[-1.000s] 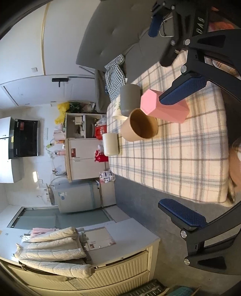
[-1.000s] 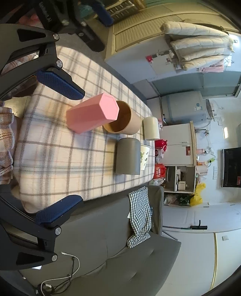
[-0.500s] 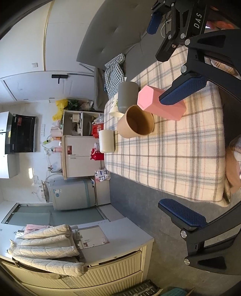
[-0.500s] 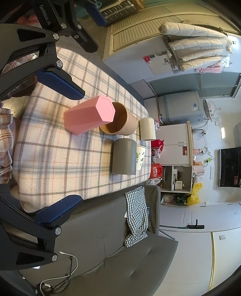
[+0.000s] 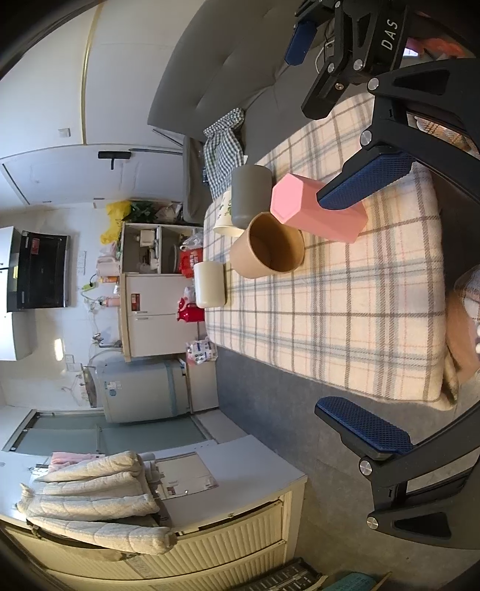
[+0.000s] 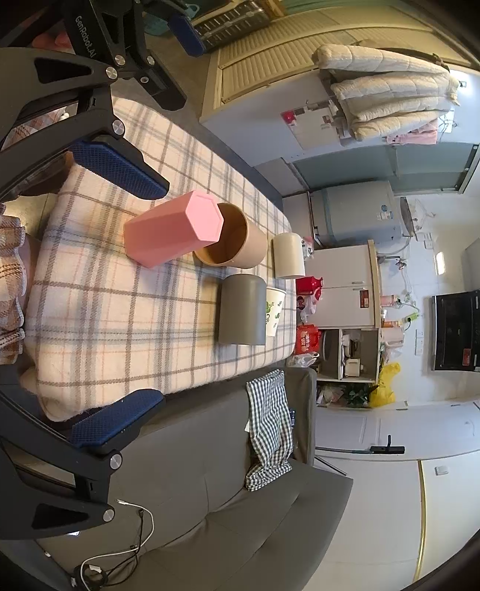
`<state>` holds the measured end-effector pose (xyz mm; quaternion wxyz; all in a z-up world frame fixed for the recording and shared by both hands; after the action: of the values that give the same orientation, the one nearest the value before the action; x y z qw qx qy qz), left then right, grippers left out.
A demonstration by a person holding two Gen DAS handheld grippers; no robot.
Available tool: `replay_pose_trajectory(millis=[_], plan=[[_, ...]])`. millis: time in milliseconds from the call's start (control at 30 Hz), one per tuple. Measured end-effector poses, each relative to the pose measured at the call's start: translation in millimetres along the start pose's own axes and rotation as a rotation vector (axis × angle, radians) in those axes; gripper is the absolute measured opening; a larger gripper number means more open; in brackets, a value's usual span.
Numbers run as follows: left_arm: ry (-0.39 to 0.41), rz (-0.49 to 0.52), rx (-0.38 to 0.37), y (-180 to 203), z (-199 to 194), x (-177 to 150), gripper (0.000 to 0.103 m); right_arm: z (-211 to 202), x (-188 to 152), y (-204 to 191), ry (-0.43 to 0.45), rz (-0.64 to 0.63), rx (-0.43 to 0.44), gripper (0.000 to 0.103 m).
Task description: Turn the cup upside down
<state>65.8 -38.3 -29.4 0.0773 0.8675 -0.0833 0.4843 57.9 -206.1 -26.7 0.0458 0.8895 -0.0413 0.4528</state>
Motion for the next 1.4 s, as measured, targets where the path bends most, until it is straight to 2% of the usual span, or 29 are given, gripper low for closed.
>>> replay_pose_trajectory(millis=[1400], plan=[[0.009, -0.015, 0.012, -0.1, -5.4, 0.1, 0.103, -1.2, -5.7, -7.8, -0.015, -0.014, 0.009, 0.103]])
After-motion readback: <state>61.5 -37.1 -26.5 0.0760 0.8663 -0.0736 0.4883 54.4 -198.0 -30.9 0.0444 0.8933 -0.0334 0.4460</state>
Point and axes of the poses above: each gripper's, at about its wrist camera, not at the fingertips, and z roughly the way its jaws point, y to its right, x to its top, the point moved 8 cm from there along z, roughly the way its jaws point, and after that the axes turned 10 degrees about -x, right-handed, at the moved point
